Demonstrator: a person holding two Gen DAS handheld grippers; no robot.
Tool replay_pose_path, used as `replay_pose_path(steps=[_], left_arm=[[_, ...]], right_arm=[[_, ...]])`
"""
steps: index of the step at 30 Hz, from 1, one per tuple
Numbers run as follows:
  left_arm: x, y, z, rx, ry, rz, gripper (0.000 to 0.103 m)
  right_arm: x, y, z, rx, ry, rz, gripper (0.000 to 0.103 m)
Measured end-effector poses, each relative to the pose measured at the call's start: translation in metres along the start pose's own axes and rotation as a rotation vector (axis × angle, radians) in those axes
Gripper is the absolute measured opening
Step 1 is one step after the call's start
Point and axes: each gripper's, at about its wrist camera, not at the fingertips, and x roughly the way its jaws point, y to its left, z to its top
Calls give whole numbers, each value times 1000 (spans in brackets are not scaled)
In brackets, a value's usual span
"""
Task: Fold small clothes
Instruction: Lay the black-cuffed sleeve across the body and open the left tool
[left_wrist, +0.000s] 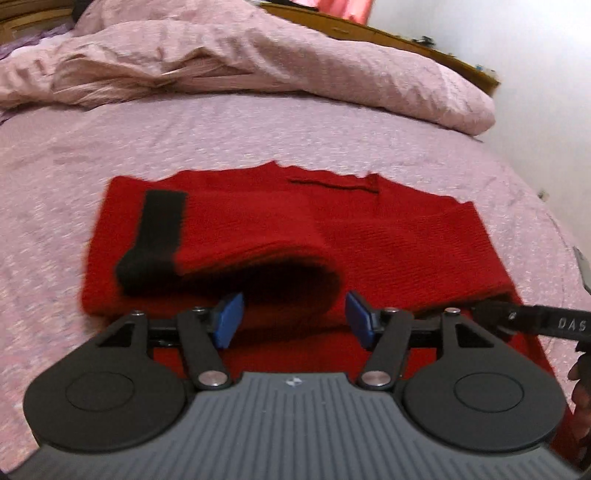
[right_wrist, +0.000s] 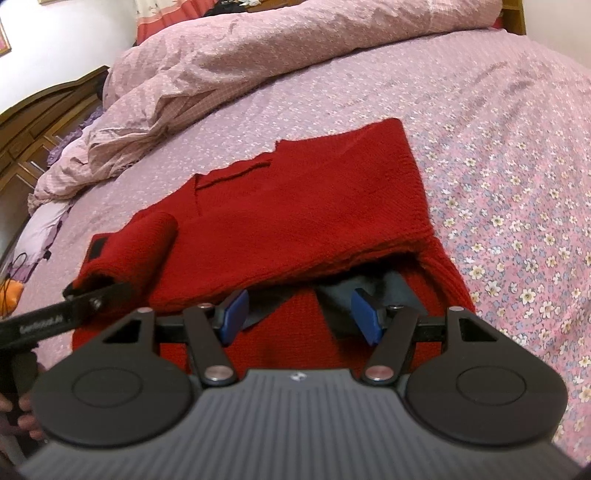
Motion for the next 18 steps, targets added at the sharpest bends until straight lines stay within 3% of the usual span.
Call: replay_pose_path(steps=[12, 18], left_arm=[[-18, 66, -11, -116, 1, 240, 67], [-13, 77, -15, -125, 0, 276, 67]], right_arm=[[8, 52, 14, -157, 10, 67, 64], [21, 100, 22, -263, 34, 168, 64]])
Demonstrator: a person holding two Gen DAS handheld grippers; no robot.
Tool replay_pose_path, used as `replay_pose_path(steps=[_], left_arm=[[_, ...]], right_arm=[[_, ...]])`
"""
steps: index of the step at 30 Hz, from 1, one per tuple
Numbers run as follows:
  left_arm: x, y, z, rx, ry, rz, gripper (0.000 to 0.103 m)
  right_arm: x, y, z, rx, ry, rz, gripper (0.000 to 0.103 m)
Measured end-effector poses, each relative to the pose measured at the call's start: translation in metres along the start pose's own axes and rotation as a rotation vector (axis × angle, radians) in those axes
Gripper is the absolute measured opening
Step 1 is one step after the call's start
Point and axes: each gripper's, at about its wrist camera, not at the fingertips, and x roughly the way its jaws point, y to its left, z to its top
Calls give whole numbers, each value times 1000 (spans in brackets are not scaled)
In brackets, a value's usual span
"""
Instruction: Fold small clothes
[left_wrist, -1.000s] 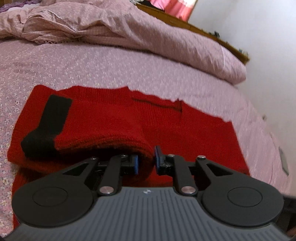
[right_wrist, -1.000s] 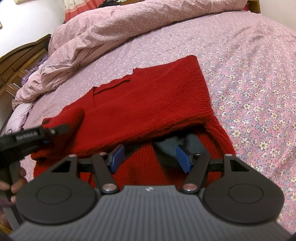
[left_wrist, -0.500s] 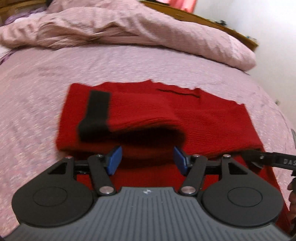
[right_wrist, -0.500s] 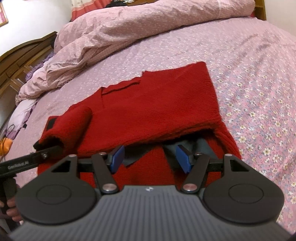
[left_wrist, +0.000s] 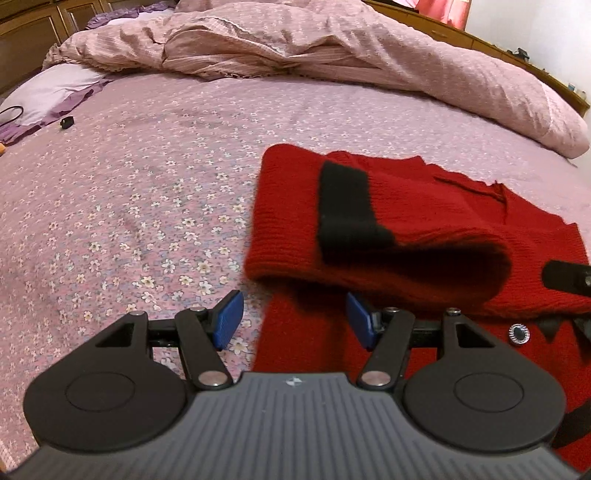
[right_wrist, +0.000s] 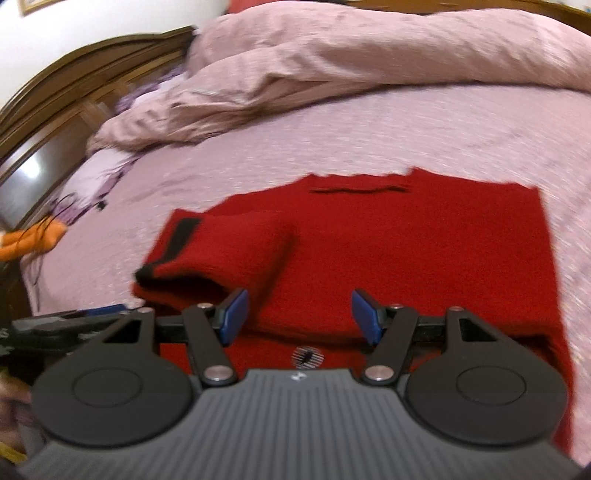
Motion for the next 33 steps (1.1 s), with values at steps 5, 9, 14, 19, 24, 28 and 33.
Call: replay_pose_path(steps=[5, 9, 14, 19, 24, 28, 33], left_arm=[[5, 3, -1, -2, -5, 13, 67], [7, 5, 1, -19, -8, 2, 67], [9, 6, 1, -27, -8, -4, 67], [11, 9, 1, -36, -1, -3, 67], [10, 9, 2, -42, -10, -17, 67], [12, 7, 2, -36, -8, -19, 67], [14, 4, 3, -39, -5, -26, 67]], right_arm=[[23, 29, 8, -84, 29, 27, 64], [39, 42, 12, -143, 38, -4, 64], [58, 50, 15, -194, 46, -48, 64], [65, 51, 16, -185, 19, -56, 64], [56, 45, 21, -170, -48, -23, 17], [39, 32, 29, -122, -139, -38, 15], [17, 15, 39, -57, -247, -72, 14]])
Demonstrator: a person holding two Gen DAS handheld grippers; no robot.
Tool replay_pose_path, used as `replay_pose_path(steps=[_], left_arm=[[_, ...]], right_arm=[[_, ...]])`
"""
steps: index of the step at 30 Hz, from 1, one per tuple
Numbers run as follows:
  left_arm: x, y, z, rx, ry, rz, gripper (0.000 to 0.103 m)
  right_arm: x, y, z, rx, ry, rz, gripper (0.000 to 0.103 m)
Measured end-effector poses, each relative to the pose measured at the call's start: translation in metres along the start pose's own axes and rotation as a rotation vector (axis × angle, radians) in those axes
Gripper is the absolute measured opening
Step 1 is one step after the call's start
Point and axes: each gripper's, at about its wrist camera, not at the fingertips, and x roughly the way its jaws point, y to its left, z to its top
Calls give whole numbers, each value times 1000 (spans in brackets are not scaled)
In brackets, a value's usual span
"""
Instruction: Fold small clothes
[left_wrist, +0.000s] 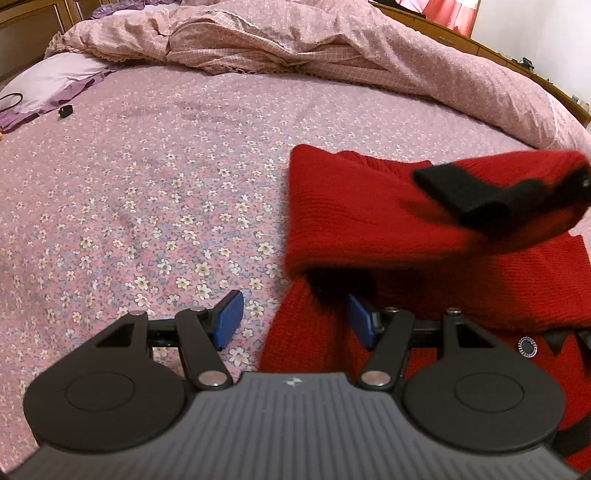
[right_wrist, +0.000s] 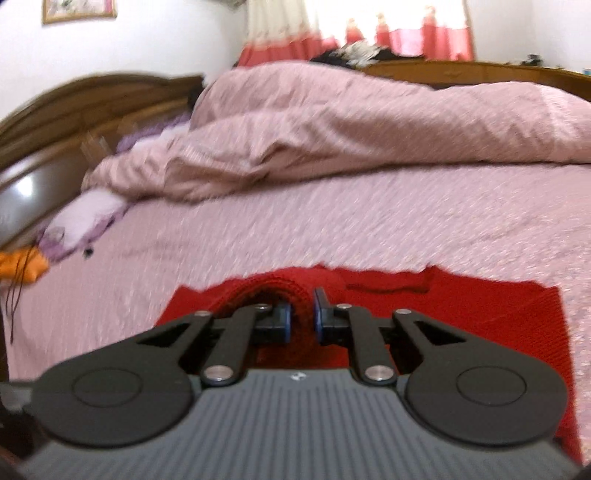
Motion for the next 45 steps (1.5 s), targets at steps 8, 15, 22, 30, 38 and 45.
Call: replay_pose_path(steps=[8, 15, 22, 30, 38, 45], left_arm=[[-3, -9, 3, 20, -15, -23, 67], [12, -13, 12, 48, -24, 18, 67], [20, -4, 14, -3, -7, 31, 70], [20, -4, 14, 3, -9, 40, 71], [20, -4, 14, 6, -9, 43, 71], [19, -5, 15, 13, -11, 47, 71]], right_arm=[[1, -28, -12, 88, 15, -13, 15], [16, -37, -46, 172, 111, -62, 19], [3, -57, -53, 239, 66, -180, 60], [-15, -89, -63, 348, 64, -194, 58], [-37, -123, -74, 571, 31, -143, 58], [-59, -141, -77, 567, -18, -206, 58]])
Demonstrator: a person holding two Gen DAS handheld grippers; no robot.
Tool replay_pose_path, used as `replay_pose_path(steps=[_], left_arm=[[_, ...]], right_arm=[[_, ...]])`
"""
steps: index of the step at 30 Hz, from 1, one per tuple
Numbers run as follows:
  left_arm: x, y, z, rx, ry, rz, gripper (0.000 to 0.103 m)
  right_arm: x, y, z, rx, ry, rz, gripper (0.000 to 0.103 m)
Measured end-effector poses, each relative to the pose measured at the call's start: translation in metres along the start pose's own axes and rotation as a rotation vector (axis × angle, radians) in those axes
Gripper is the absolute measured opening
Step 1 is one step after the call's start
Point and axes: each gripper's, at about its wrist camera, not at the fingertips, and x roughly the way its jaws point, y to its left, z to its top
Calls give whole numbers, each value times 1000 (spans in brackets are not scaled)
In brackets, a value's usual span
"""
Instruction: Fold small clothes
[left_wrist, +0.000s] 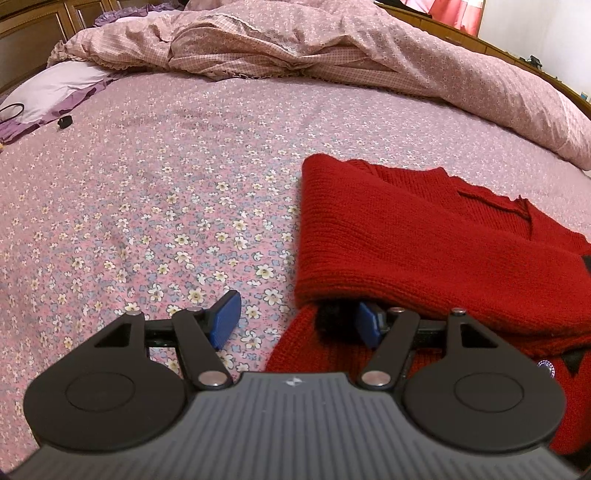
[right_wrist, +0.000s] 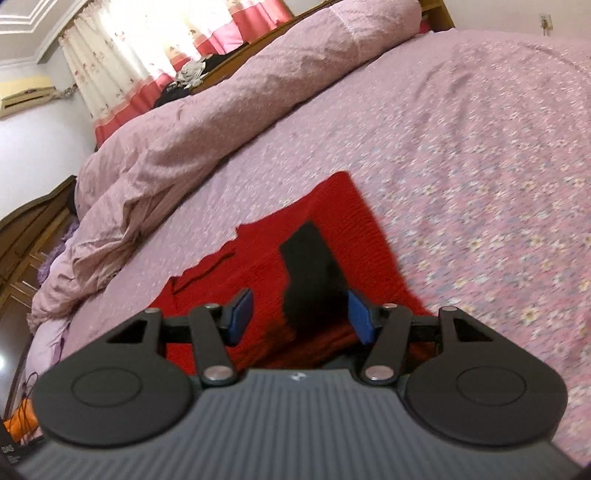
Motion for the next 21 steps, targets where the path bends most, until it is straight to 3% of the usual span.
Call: replay_pose_path(steps=[6, 12, 13, 14, 15, 18, 21], left_arm=[[-2, -3, 0, 12, -3, 10, 71], [-2, -5, 0, 29, -6, 20, 71], [-2, -5, 0, 30, -7, 22, 71], [-2, -5, 0, 32, -8, 24, 71], [-1, -5, 0, 35, -8, 24, 71], [0, -6, -1, 40, -9, 28, 72], [3, -6, -1, 44, -9, 37, 74]], right_arm=[[6, 0, 4, -57, -16, -9, 59], [23, 5, 4, -151, 23, 20, 57], [25, 6, 4, -170, 29, 14, 49], [26, 8, 4, -187, 31, 10, 29], [26, 8, 5, -206, 27, 5, 22], [18, 12, 6, -255, -19, -20, 18], [23, 8, 5, -294, -20, -113, 13]])
